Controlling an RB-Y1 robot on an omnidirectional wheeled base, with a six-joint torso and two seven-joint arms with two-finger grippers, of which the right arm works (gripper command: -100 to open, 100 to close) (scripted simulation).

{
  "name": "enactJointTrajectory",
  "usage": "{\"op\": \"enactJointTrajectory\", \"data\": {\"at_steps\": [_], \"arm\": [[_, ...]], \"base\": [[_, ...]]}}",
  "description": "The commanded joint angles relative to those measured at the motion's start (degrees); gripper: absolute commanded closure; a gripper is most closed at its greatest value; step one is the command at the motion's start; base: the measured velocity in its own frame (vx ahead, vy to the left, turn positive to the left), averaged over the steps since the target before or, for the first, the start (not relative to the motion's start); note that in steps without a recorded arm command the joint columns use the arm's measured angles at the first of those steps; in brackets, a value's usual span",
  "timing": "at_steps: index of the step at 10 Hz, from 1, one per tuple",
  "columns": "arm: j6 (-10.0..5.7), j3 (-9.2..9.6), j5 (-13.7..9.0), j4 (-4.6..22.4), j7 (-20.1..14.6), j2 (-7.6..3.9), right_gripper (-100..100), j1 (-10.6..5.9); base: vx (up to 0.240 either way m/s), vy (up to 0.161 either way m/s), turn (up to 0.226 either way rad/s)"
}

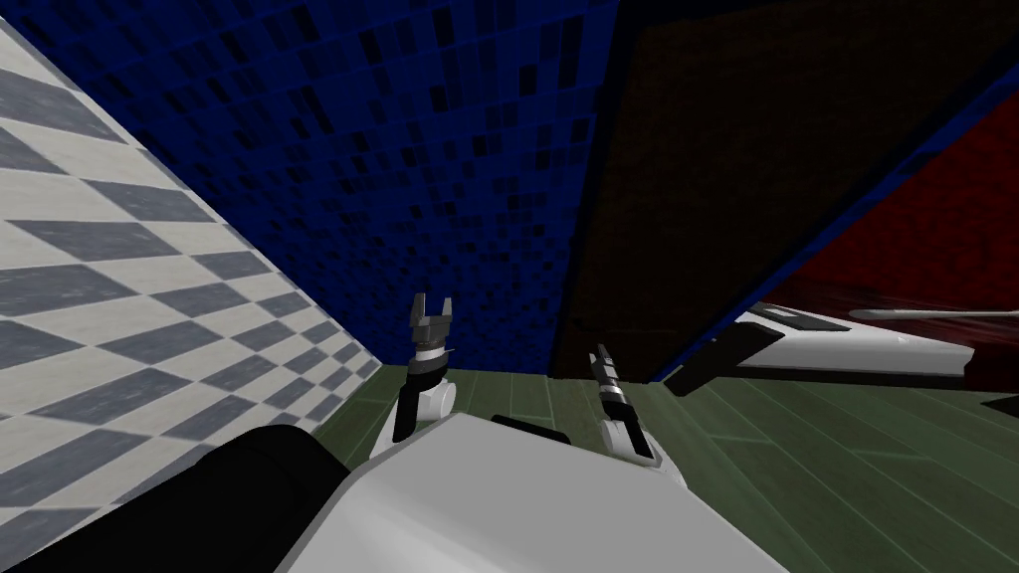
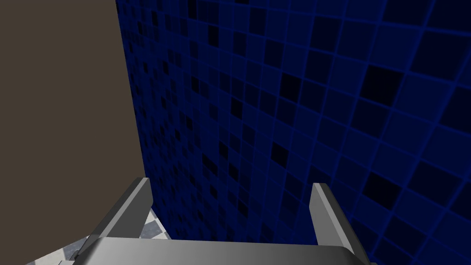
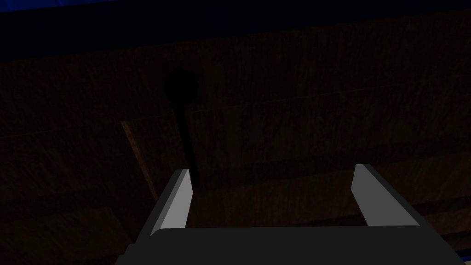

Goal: Pull the door open

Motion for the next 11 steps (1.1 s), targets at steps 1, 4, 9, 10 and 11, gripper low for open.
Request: {"op": "enactJointTrajectory", "data": {"at_steps": [1,4,9,10,11], "arm": [[-0.56,0.06,-0.3,2.6,0.1,-0.2,-100,-0.99],[-1.41,0.15,-0.8,6.8,0.3,-0.63,-100,-2.59],[-2.82,0.31,-1.7,13.7,0.5,-1.34,-100,-5.28],[-3.11,0.34,-1.8,15.2,0.5,-1.48,-100,-5.84],[-3.4,0.37,-2.0,16.6,0.6,-1.63,-100,-6.39]], "base": [[0.012,-0.073,0.099],[0.005,-0.081,0.119],[0.002,-0.083,0.13],[-0.015,-0.092,0.118],[-0.007,-0.102,0.129]]}}
